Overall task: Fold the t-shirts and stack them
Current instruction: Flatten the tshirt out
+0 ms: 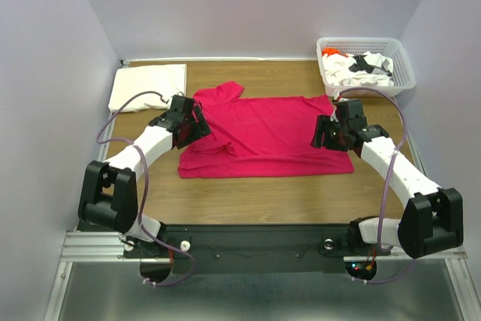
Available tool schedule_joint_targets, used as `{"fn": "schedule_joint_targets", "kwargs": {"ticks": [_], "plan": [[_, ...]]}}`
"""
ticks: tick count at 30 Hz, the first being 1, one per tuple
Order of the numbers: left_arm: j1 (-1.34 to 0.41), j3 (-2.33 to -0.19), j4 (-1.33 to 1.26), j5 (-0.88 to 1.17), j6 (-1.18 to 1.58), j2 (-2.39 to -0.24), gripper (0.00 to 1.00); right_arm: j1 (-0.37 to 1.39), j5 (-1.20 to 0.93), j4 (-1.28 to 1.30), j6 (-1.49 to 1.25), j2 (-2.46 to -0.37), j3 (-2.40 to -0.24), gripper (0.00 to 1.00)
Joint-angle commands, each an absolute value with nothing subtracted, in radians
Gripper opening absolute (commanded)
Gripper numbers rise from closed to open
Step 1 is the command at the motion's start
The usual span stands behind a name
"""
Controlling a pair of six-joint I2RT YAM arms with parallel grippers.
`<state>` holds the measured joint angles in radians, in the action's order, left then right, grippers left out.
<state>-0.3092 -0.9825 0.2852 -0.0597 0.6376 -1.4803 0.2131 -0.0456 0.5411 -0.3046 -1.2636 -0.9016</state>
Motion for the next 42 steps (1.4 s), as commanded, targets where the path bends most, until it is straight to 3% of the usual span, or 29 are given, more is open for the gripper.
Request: {"fn": "schedule_joint_targets", "kwargs": {"ticks": [1,9,20,30,33,42], "plan": [[-0.321,-0.919,0.307,-0.103,0.644,-1.472,0.83,0.218,-0.072,0.508,-0.278,-1.262,-0.902,0.67],[-0.333,-0.959,0.267,-0.104,0.632,-1.568,0.82,0.218,-0.086,0.503,-0.275,-1.255,-0.896,0.67],[-0.351,-0.986,0.267,-0.075,0.618,-1.621,0.69,0.218,-0.074,0.505,-0.285,-1.220,-0.877,0.67],[-0.353,-1.054,0.285,-0.103,0.609,-1.637,0.41,0.218,-0.071,0.505,-0.287,-1.216,-0.877,0.67],[-0.353,-1.074,0.291,-0.103,0.609,-1.651,0.28,0.216,-0.071,0.505,-0.285,-1.213,-0.876,0.67],[-0.350,-1.129,0.307,-0.117,0.598,-1.700,0.14,0.218,-0.071,0.506,-0.284,-1.209,-0.864,0.67]]}}
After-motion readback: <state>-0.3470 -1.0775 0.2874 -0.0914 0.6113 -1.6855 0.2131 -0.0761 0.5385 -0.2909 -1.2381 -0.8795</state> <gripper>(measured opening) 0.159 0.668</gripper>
